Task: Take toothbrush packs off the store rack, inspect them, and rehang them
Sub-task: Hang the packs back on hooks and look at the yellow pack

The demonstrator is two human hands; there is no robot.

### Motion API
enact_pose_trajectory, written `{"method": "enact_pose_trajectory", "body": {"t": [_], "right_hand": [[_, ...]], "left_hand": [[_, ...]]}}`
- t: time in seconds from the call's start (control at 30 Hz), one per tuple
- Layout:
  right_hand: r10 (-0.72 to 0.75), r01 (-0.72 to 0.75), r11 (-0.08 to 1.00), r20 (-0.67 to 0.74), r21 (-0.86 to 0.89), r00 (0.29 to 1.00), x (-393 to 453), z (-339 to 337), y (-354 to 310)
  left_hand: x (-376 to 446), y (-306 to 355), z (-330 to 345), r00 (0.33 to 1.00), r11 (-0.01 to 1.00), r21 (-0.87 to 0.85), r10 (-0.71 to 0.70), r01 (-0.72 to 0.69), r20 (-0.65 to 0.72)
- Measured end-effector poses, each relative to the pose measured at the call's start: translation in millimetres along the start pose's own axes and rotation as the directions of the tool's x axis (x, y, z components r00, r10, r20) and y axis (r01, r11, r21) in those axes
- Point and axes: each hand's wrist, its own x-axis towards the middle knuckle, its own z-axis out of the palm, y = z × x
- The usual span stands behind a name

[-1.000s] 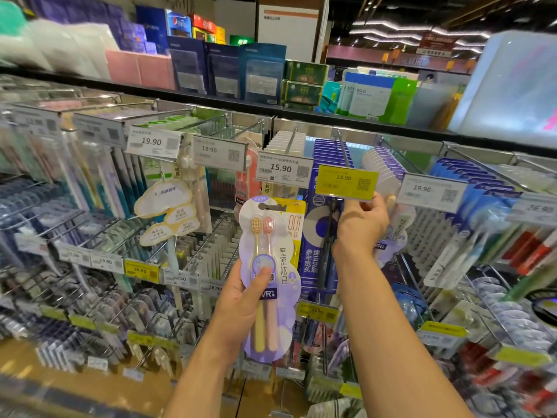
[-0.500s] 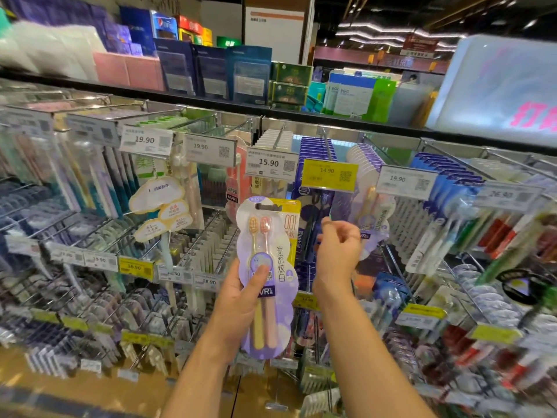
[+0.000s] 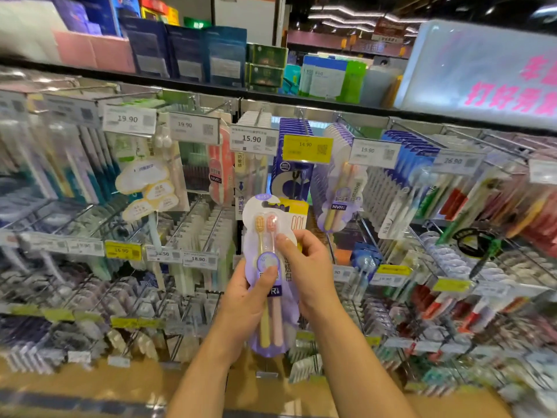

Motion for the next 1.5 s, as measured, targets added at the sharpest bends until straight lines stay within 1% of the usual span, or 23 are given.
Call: {"method": "enact_pose_trajectory", "body": {"t": [0.2, 0.3, 0.37, 0.5, 0.6, 0.67, 0.7, 0.77, 0.8, 0.87, 0.93, 1.0, 1.07, 1.13, 1.23, 1.3, 1.37, 1.43, 1.5], "right_hand": [[0.043, -0.043, 0.999, -0.043, -0.013, 0.998, -27.5, -21.0, -5.5], [-0.002, -0.003, 0.999, -0.127, -0.039, 0.992, -36.8, -36.3, -8.2], [-0.042, 0.025, 0.996, -0.194, -0.091, 0.980, -37.9, -47.6, -12.0], [-0.073, 0.046, 0.993, -0.252, -0.113, 0.965, -33.9, -65.2, -15.6], [-0.093, 0.053, 0.986, -0.257, -0.157, 0.962, -25.7, -72.4, -24.1], [-0.112, 0.074, 0.985, -0.254, -0.157, 0.961, -15.0, -76.3, -33.7], [-0.102, 0.070, 0.988, -0.246, -0.139, 0.964, -8.3, -77.7, -39.4], [-0.029, 0.011, 0.996, -0.207, -0.087, 0.978, 5.9, -78.6, -49.1], [0.005, -0.020, 0.997, -0.188, -0.079, 0.982, 13.7, -79.2, -52.3], [0.024, -0.048, 0.990, -0.181, -0.131, 0.983, 27.9, -79.3, -55.4], [0.008, -0.030, 0.989, -0.157, -0.142, 0.988, 38.1, -81.3, -57.2], [-0.012, -0.003, 0.993, -0.129, -0.116, 0.992, 46.0, -86.2, -58.1], [-0.033, 0.019, 0.995, -0.147, -0.099, 0.989, 54.1, -93.0, -59.3], [-0.048, 0.036, 0.997, -0.166, -0.074, 0.985, 62.1, -98.5, -60.8], [-0.064, 0.062, 0.998, -0.129, -0.027, 0.990, 73.3, -102.1, -62.3], [-0.079, 0.082, 0.996, -0.124, 0.020, 0.989, 81.1, -102.9, -64.0], [-0.077, 0.094, 0.990, -0.162, 0.103, 0.984, 90.2, -106.4, -66.2], [-0.094, 0.115, 0.987, -0.180, 0.113, 0.979, 99.4, -113.1, -67.7], [-0.116, 0.133, 0.986, -0.164, 0.097, 0.980, 106.3, -119.8, -68.8]], "left_hand": [[-22.7, -13.3, 8.7, 0.996, 0.999, -0.010, -0.037, 0.038, 0.079], [-34.7, -20.2, 10.6, 0.988, 0.998, -0.012, -0.062, 0.064, 0.139], [-39.3, -24.8, 12.5, 0.983, 0.997, 0.003, -0.076, 0.077, 0.167], [-40.9, -30.5, 21.2, 0.974, 0.996, 0.048, -0.088, 0.080, 0.207], [-37.5, -31.1, 28.6, 0.974, 0.996, 0.069, -0.069, 0.056, 0.215], [-32.6, -31.7, 31.5, 0.976, 0.996, 0.074, -0.062, 0.047, 0.207], [-29.8, -31.2, 33.1, 0.977, 0.996, 0.084, -0.057, 0.040, 0.206], [-23.2, -32.6, 35.9, 0.977, 0.993, 0.113, -0.045, 0.021, 0.208], [-19.5, -33.2, 37.6, 0.979, 0.992, 0.124, -0.039, 0.015, 0.200], [-12.4, -32.4, 43.4, 0.983, 0.990, 0.140, -0.029, 0.004, 0.182], [-4.0, -33.2, 49.7, 0.984, 0.986, 0.167, -0.011, -0.018, 0.176], [4.7, -33.9, 56.6, 0.986, 0.981, 0.193, -0.017, -0.016, 0.167], [11.8, -34.0, 63.8, 0.990, 0.976, 0.218, -0.008, -0.023, 0.143], [19.3, -35.0, 69.7, 0.996, 0.974, 0.225, 0.004, -0.025, 0.094], [30.9, -35.6, 74.3, 0.999, 0.978, 0.203, 0.041, -0.041, 0.006], [37.5, -35.5, 76.1, 0.995, 0.974, 0.209, 0.098, -0.091, -0.022], [40.9, -32.9, 79.5, 0.984, 0.974, 0.181, 0.154, -0.137, -0.084], [45.6, -30.2, 79.8, 0.980, 0.979, 0.155, 0.155, -0.135, -0.124], [48.8, -28.5, 77.7, 0.979, 0.984, 0.143, 0.132, -0.110, -0.155]]}}
